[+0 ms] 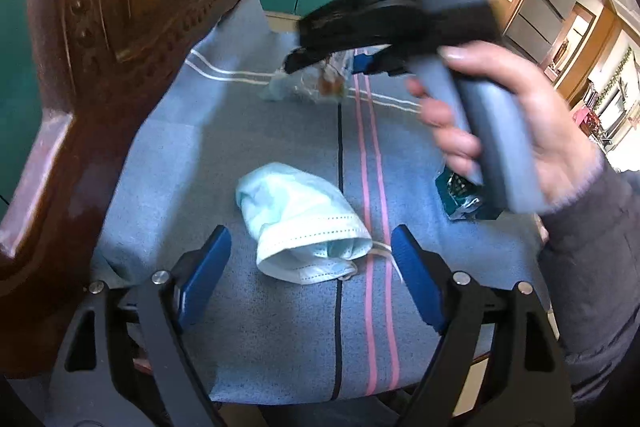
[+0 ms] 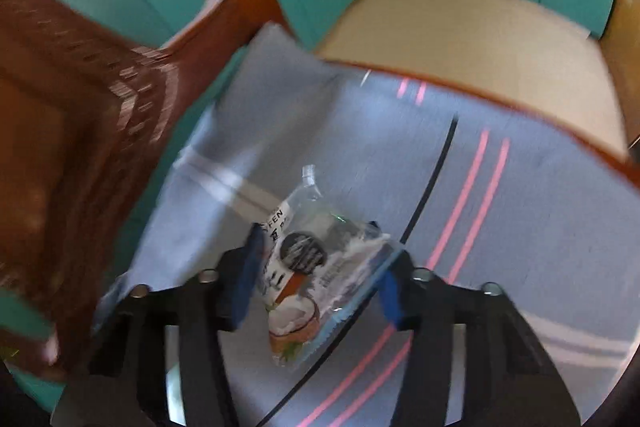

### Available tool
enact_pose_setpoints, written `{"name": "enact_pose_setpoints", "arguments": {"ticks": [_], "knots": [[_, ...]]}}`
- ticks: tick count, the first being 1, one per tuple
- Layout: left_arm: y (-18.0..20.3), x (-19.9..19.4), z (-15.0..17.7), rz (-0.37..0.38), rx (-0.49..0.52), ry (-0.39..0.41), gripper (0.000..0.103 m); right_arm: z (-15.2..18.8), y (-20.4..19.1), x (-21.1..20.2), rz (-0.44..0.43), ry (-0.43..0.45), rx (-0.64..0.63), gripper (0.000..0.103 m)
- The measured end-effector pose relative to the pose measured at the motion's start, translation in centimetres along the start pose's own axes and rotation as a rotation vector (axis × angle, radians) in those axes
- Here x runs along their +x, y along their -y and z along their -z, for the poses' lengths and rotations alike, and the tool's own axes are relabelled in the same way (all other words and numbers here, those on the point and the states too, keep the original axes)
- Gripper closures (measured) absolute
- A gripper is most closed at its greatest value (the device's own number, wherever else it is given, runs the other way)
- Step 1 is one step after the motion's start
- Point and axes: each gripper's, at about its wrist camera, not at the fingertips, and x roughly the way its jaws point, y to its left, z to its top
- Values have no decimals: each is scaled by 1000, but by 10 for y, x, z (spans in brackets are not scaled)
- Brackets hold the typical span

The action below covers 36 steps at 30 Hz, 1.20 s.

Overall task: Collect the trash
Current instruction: 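Grasp the clear snack bag with the right tool while the left tool holds the mask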

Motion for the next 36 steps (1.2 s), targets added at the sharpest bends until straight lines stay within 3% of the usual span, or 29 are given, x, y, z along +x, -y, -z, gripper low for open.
{"name": "enact_pose_setpoints", "arguments": {"ticks": [3, 6, 11, 19, 24, 28, 30, 36], "knots": [[-1, 2, 2, 9, -2, -5, 20, 27, 3, -27, -23, 26, 3, 65], [-2, 0, 3, 8, 4, 6, 20, 53, 10, -61, -47, 78, 27, 77], [-5, 1, 2, 3, -7, 4, 19, 86, 25, -118, -36, 193, 98, 77], [3, 15, -17, -58, 16, 4, 15, 128, 58, -177, 145, 327, 187, 77], [7, 28, -21, -76, 14, -24, 15, 148, 81, -173, 186, 303, 277, 77], [11, 29, -19, -79, 31, -30, 15, 155, 84, -159, 161, 270, 298, 69], [10, 30, -17, -81, 27, -34, 15, 157, 83, -158, 176, 269, 288, 44], [9, 36, -19, -89, 21, -38, 15, 166, 80, -157, 177, 257, 270, 31]]}}
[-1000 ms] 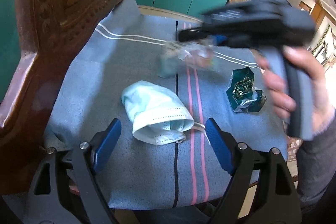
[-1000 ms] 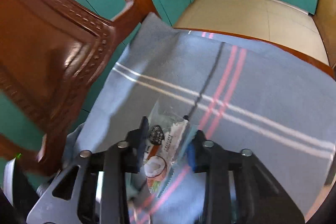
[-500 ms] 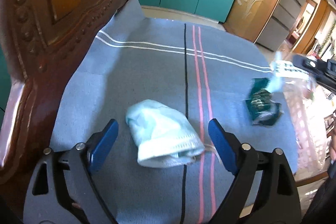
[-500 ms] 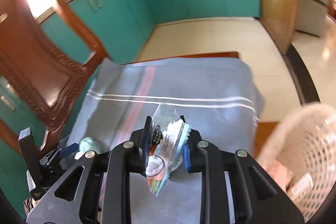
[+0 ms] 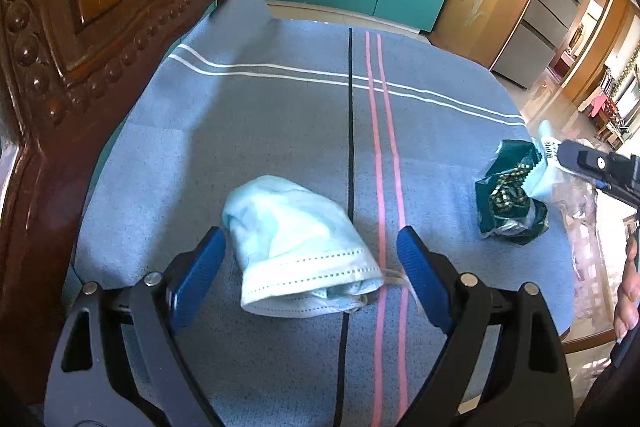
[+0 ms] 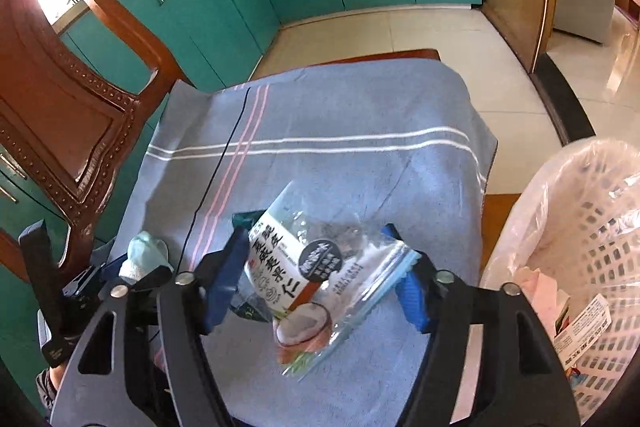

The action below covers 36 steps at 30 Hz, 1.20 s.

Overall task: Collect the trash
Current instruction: 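Grasp the clear snack bag with the right tool while the left tool holds the mask, then carry the mask in the left tool and snack bag in the right tool toward the basket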

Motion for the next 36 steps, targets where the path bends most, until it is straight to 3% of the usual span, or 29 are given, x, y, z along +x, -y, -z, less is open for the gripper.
{"name": "enact_pose_setpoints", "arguments": {"ticks": [3, 6, 8, 11, 16, 20, 29, 32, 36], "knots": [[0, 1, 0, -12, 4, 11, 16, 4, 0, -1, 44, 5, -18, 21], [2, 0, 0, -12, 8, 13, 33, 9, -3, -3, 108, 8, -63, 17], [3, 1, 0, -12, 16, 13, 53, 12, -4, -4, 122, 4, -94, 16], [2, 0, -1, -21, 23, 21, 66, 16, -6, -6, 128, 7, -123, 15], [1, -13, -2, -15, 20, 57, 67, 12, -4, -4, 143, 19, -123, 15], [4, -28, -5, -35, 30, 97, 67, 6, -12, 13, 249, -1, -202, 15], [16, -50, -8, -60, 75, 150, 66, -3, -29, 53, 179, -58, -300, 16], [17, -53, -8, -60, 74, 151, 66, -5, -38, 53, 155, -67, -326, 31], [19, -60, -6, -61, 72, 162, 66, -3, -42, 43, 121, -55, -326, 41]]}}
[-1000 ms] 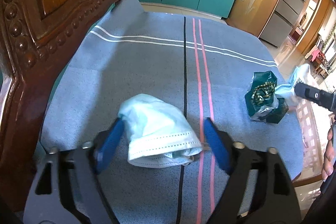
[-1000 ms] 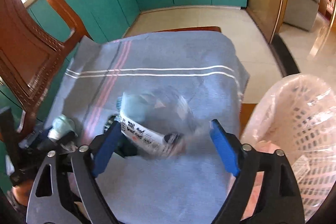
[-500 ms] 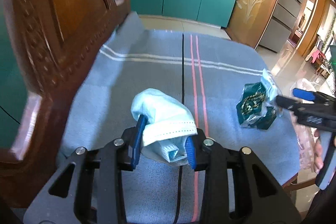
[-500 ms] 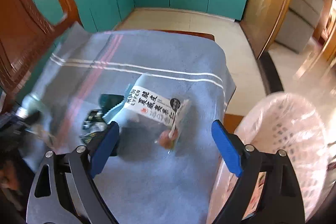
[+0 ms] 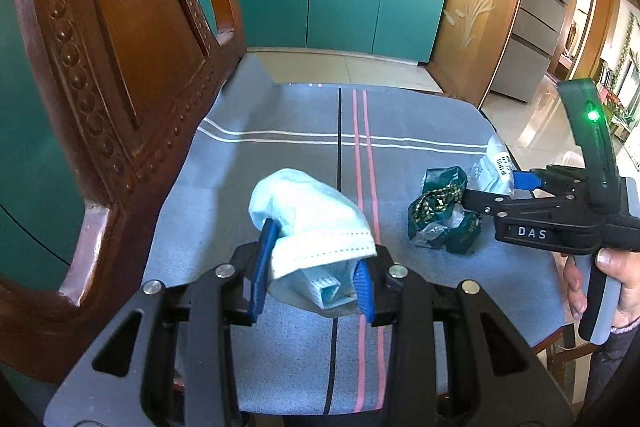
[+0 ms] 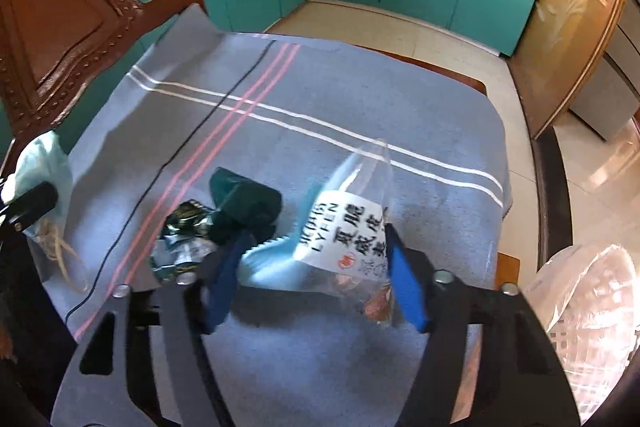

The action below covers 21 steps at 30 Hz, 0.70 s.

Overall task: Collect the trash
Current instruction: 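Carry the mask in the left tool and snack bag in the right tool toward the basket, then open both tools over the basket to drop the mask and snack bag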

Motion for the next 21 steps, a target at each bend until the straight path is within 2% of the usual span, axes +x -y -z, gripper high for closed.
{"name": "enact_pose_setpoints", "arguments": {"ticks": [3, 10, 16, 21], "knots": [[0, -3, -2, -3, -1, 8, 66, 2, 4, -11, -32, 22, 33, 42], [9, -23, 0, -5, 10, 41, 66, 6, 15, -71, -19, 150, 76, 42], [35, -41, -2, 24, 51, 69, 66, 34, 42, -130, 70, 239, 107, 42], [79, -42, -7, 127, 113, 58, 66, 75, 88, -167, 167, 267, 201, 41]]}}
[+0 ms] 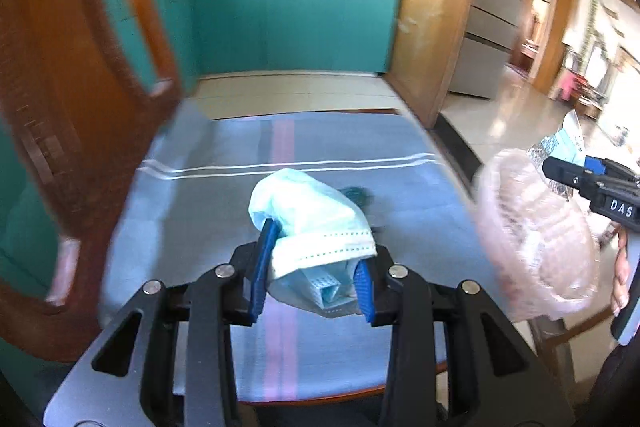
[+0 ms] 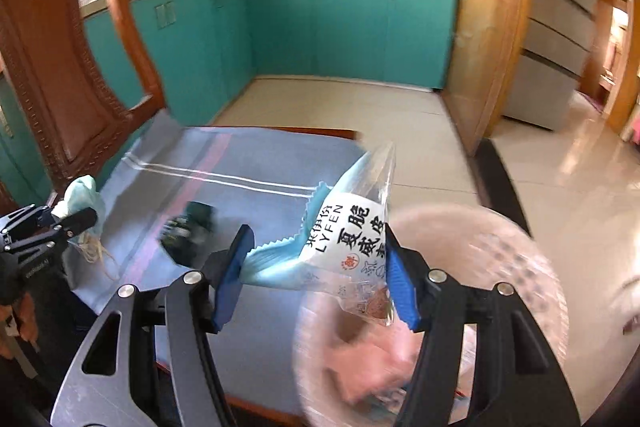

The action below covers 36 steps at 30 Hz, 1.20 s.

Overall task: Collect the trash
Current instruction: 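Open both tools over the basket to drop the mask and snack bag, then lower the left tool onto the green foil packet and close on it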

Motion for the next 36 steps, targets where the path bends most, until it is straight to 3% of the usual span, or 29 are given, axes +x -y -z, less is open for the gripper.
{"name": "enact_pose_setpoints", "arguments": {"ticks": [6, 13, 15, 17, 19, 22, 28, 34, 36], "knots": [[88, 21, -14, 160, 145, -13, 66, 31, 77, -33, 100, 15, 161, 41], [190, 54, -14, 334, 287, -92, 62, 59, 129, -51, 114, 23, 290, 40], [205, 61, -13, 350, 300, -107, 53, 65, 131, -48, 117, 14, 291, 40], [215, 66, -14, 355, 297, -116, 33, 71, 131, -42, 102, 3, 295, 38], [217, 67, -14, 356, 286, -112, 27, 73, 129, -36, 84, -10, 292, 34], [210, 67, -18, 318, 274, -105, 22, 73, 120, -25, 72, -25, 271, 29], [159, 71, -33, 161, 171, -63, 18, 65, 117, -16, 42, -21, 291, 16], [96, 86, -29, -72, 66, -48, 14, 59, 107, -9, 26, -33, 287, 14], [77, 96, -25, -104, 24, -77, 14, 59, 104, -8, 26, -40, 284, 14]]}}
